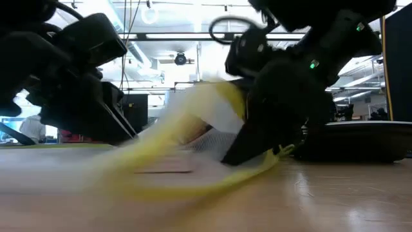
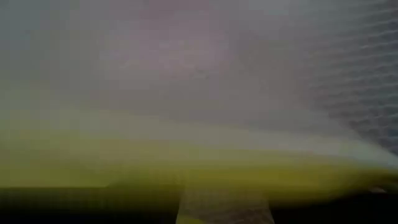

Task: Unpack backpack
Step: Remove the game card from the yellow zip bag

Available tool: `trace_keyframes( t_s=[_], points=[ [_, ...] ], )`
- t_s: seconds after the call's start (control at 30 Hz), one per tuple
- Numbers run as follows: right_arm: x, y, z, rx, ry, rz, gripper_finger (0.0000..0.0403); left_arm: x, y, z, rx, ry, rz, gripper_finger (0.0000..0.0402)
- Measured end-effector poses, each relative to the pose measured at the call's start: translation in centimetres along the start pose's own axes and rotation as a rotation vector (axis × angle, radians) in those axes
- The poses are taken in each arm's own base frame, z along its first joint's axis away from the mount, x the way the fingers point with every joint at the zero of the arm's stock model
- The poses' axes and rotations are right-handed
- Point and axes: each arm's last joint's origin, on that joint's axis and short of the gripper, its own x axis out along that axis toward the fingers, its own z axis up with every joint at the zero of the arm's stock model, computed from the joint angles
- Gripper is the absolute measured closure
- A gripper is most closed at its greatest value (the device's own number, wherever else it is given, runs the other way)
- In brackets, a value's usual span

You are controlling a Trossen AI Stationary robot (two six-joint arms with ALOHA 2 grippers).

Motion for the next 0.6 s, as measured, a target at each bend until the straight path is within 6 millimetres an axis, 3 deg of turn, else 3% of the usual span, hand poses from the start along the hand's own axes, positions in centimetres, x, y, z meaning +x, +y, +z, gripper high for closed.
trace_keyframes(
  t_s=[0.33,0.6],
  points=[
    [-0.1,0.5,0.3,-0.066,-0.031,0.033,0.0157,0.0,-0.1,-0.1,0.008,0.023,-0.023,0.0305],
    [-0.2,0.5,0.4,-0.055,-0.043,0.030,0.0112,-1.4,-1.6,-0.7,0.027,0.039,-0.103,0.0305]
  ],
)
